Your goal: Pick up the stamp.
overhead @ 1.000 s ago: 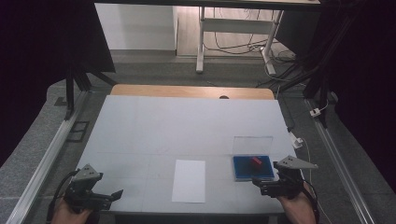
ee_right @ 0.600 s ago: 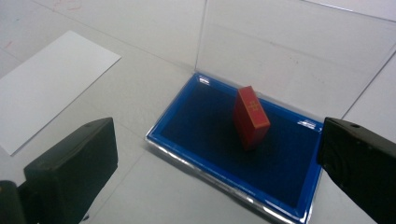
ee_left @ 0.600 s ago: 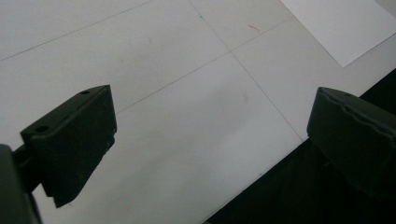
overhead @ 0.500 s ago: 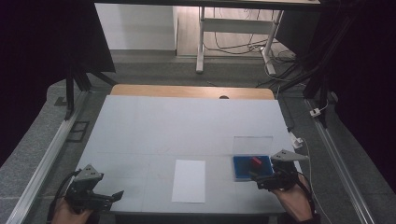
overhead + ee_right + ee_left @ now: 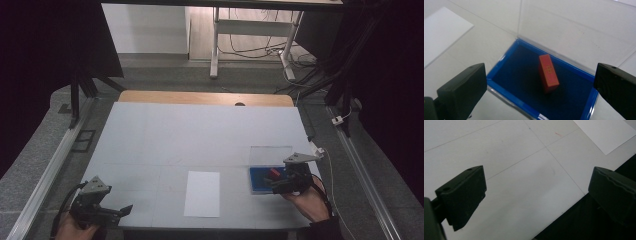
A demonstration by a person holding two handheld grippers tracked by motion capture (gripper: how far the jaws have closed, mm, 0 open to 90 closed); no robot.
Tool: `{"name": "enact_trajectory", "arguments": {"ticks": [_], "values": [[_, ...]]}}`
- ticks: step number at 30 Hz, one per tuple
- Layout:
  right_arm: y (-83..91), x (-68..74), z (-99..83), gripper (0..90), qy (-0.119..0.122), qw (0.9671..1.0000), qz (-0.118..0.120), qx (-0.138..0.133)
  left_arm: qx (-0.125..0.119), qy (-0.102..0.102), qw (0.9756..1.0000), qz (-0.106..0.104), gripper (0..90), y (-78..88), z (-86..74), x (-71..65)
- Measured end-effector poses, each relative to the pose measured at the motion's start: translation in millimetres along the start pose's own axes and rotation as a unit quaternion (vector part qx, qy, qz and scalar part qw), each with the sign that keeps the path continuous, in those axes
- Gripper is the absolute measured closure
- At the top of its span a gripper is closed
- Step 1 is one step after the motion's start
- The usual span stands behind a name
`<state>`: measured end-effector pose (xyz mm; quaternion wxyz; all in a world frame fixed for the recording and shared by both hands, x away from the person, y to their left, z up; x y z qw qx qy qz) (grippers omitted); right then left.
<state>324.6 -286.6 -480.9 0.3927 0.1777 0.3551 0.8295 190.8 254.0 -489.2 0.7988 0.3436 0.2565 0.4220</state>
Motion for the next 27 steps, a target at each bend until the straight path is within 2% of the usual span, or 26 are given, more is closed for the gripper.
{"name": "enact_trajectory", "arguments": {"ticks": [4, 6, 9, 14, 18, 27], "values": [[-4.6, -4.2, -0.1, 0.0, 0.001, 1.0, 0.003, 0.007, 0.0, -0.002, 1.0, 0.0, 2.2, 0.0, 0.0, -0.3], [-6.6, -6.9, -0.3, 2.8, 0.005, 0.9999, 0.003, 0.011, 0.0, -0.002, 1.0, -0.001, 2.2, 0.1, 0.0, -0.2], [-7.4, -11.0, -0.1, 12.3, 0.005, 0.9998, 0.011, 0.013, 0.0, -0.002, 1.0, -0.001, 2.2, 0.0, 0.0, -0.3], [-5.1, -14.1, 2.1, 39.7, 0.013, 0.9992, 0.034, 0.016, 0.001, -0.003, 1.0, -0.002, 2.3, -0.1, 0.0, -0.1], [-4.7, -16.1, 3.0, 55.6, 0.015, 0.9986, 0.045, 0.024, 0.001, -0.003, 1.0, -0.002, 2.4, -0.1, 0.0, -0.2], [-6.6, -17.6, 3.8, 73.5, 0.03, 0.9978, 0.05, 0.03, 0.002, -0.002, 1.0, -0.003, 2.4, -0.4, 0.1, -0.2]]}}
Point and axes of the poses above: each handheld gripper's, and its own axes: y roughly backward along the jaws, z roughly out of its top, x roughly to its left, the point moved 1 cm from there along -y, roughly forward along the jaws, and after that the axes turned 2 degrees about z, right-handed, at the moved point
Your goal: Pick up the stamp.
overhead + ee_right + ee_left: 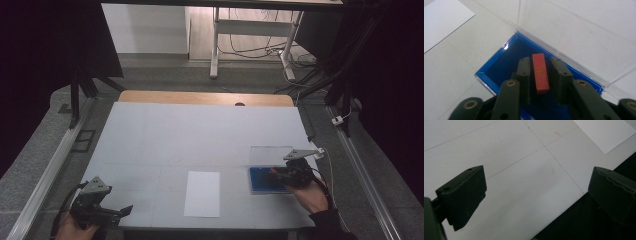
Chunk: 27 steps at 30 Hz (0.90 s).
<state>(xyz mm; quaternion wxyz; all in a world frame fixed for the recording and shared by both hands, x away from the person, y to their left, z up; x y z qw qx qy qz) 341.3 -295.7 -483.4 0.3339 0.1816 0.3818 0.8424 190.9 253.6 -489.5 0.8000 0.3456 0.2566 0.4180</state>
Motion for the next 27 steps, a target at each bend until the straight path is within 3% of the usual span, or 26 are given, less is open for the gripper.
{"name": "enact_trajectory", "arguments": {"ticks": [8, 18, 27], "values": [[-1.4, 1.7, 1.3, 79.3, 0.011, 0.9998, -0.012, 0.007, -0.002, 0.002, 1.0, 0.0, 2.4, 0.4, -0.2, 0.4], [11.8, 7.1, 2.6, 79.3, 0.033, 0.9992, -0.019, -0.016, -0.007, 0.008, 0.9999, -0.004, 2.3, 1.9, -0.9, 2.0], [23.9, 7.2, -0.3, 79.3, 0.005, 0.9989, -0.016, -0.044, -0.008, 0.01, 0.9999, -0.005, 2.3, 2.0, -0.8, 2.1]]}}
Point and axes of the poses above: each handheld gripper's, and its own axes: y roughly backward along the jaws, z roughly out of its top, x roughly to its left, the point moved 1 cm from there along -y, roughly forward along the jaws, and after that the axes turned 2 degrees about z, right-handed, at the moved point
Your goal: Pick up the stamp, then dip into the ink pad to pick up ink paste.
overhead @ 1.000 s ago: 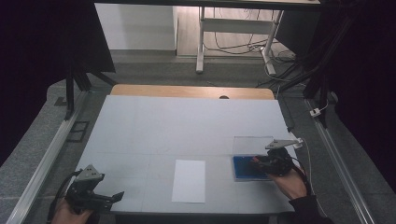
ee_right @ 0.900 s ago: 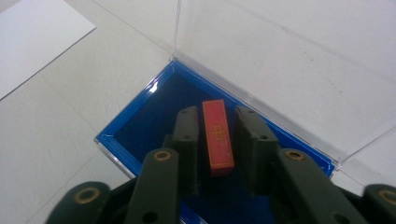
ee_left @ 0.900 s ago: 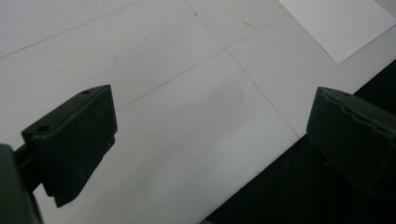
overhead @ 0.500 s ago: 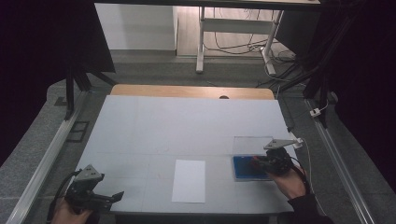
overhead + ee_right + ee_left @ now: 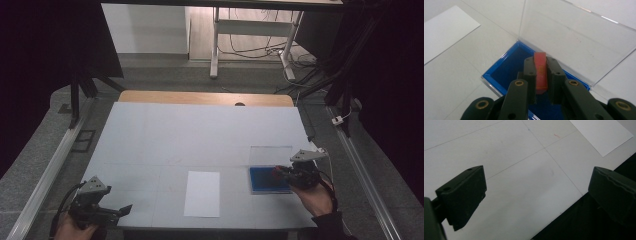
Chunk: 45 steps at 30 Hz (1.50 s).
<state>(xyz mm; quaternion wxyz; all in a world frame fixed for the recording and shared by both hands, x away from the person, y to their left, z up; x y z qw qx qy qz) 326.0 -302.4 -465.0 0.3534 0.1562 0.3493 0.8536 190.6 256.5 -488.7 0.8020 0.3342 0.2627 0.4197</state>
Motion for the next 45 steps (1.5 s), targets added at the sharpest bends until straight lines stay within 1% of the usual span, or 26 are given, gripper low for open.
{"name": "enact_trajectory", "arguments": {"ticks": [2, 8, 15, 22, 25, 28, 34, 40, 45], "values": [[-0.3, 0.1, -0.4, 79.3, 0.001, 1.0, 0.0, 0.002, 0.0, -0.001, 1.0, 0.0, 2.3, 0.1, 0.1, -0.3], [-2.0, 2.9, 0.7, 79.3, 0.014, 0.9999, 0.001, 0.008, 0.0, -0.001, 1.0, 0.0, 2.3, -0.2, 0.1, 0.1], [-6.4, 5.2, 1.4, 79.4, 0.009, 0.9999, 0.005, 0.01, 0.001, -0.002, 1.0, 0.0, 2.3, -0.7, 0.6, 0.0], [-15.6, 8.2, 2.2, 79.3, 0.022, 0.9994, 0.009, 0.023, 0.002, -0.002, 1.0, -0.001, 2.4, -0.7, 0.7, 0.1], [-19.6, 8.8, 2.2, 79.3, 0.026, 0.9992, 0.006, 0.031, 0.001, -0.001, 1.0, -0.003, 2.4, -0.5, 0.5, 0.4], [-21.3, 8.4, 1.9, 79.3, 0.025, 0.9992, 0.006, 0.032, 0.001, -0.001, 1.0, -0.002, 2.4, -0.6, 0.6, 0.3], [-24.9, 6.8, -0.2, 79.4, 0.015, 0.9991, 0.011, 0.037, 0.001, -0.002, 1.0, -0.002, 2.4, -0.7, 0.6, 0.1], [-28.1, 6.8, -1.1, 79.4, 0.02, 0.9987, 0.008, 0.046, 0.002, -0.002, 1.0, -0.002, 2.4, -0.8, 0.6, 0.0], [-29.2, 6.6, -1.6, 79.8, 0.008, 0.9986, 0.007, 0.052, 0.003, -0.003, 1.0, -0.001, 2.5, -0.9, 0.5, -0.1]]}}
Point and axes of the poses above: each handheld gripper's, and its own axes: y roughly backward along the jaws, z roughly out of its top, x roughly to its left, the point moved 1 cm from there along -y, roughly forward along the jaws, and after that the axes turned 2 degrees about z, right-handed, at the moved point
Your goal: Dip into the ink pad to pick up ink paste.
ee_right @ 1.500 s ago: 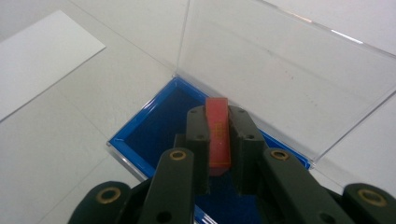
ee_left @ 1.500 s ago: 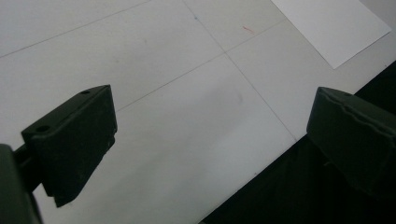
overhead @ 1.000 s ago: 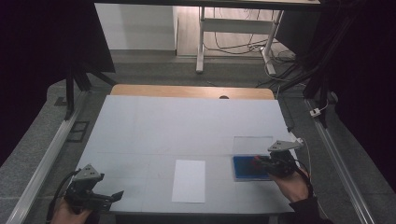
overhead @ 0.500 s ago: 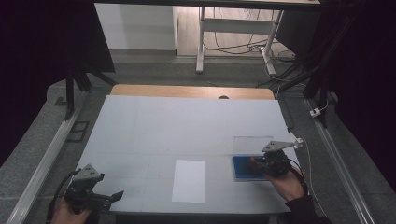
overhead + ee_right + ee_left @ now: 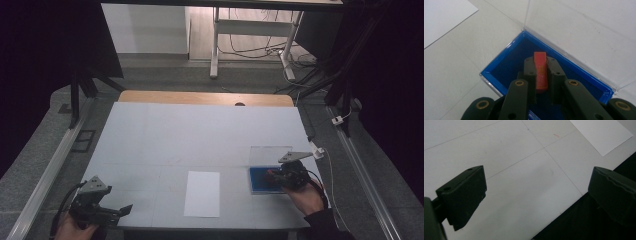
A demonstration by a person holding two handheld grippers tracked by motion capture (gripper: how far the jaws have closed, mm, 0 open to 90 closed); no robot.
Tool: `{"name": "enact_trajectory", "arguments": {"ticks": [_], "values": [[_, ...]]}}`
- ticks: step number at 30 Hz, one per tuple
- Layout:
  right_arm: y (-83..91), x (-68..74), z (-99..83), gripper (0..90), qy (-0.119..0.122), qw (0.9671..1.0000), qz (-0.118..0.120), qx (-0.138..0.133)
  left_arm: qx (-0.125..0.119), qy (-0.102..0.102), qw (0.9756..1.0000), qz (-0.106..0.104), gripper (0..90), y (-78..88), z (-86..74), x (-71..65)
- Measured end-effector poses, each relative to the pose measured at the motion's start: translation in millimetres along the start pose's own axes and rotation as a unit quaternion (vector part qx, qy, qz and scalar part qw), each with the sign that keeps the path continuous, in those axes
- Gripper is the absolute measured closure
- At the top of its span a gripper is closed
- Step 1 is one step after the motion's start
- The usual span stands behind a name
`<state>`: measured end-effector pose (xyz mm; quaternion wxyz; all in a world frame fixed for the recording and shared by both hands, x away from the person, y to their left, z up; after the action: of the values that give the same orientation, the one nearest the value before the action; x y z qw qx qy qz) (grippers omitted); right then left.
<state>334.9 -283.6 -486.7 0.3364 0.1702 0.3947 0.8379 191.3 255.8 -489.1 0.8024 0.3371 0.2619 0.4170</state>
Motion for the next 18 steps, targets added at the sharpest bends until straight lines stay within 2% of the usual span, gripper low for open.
{"name": "enact_trajectory", "arguments": {"ticks": [3, 7, 14, 16, 18], "values": [[-1.3, 1.3, 0.0, 80.1, 0.0, 1.0, -0.004, -0.001, 0.0, -0.001, 1.0, 0.001, 2.5, -0.1, -0.1, -0.2], [-2.5, 5.8, 0.7, 80.2, 0.014, 0.9997, -0.017, 0.004, 0.001, -0.003, 1.0, 0.001, 2.5, -0.5, 0.1, -0.4], [-3.9, 16.3, 2.0, 80.2, 0.055, 0.9975, -0.041, 0.016, 0.003, -0.002, 1.0, 0.002, 2.6, -0.8, 0.4, -0.7], [-3.6, 11.8, 0.9, 80.3, 0.04, 0.9987, -0.03, 0.009, 0.004, -0.001, 1.0, -0.001, 2.6, -1.0, 0.4, 0.0], [-2.5, 2.1, -2.3, 80.3, 0.0, 1.0, -0.003, -0.005, 0.002, 0.003, 1.0, -0.004, 2.6, -0.4, 0.2, 1.1]]}}
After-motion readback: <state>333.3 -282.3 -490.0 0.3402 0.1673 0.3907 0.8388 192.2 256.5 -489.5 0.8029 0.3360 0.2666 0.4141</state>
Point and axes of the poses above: each handheld gripper's, and its own axes: y roughly backward along the jaws, z roughly out of its top, x roughly to its left, the point moved 1 cm from there along -y, roughly forward along the jaws, and after that the axes turned 2 degrees about z, right-handed, at the moved point
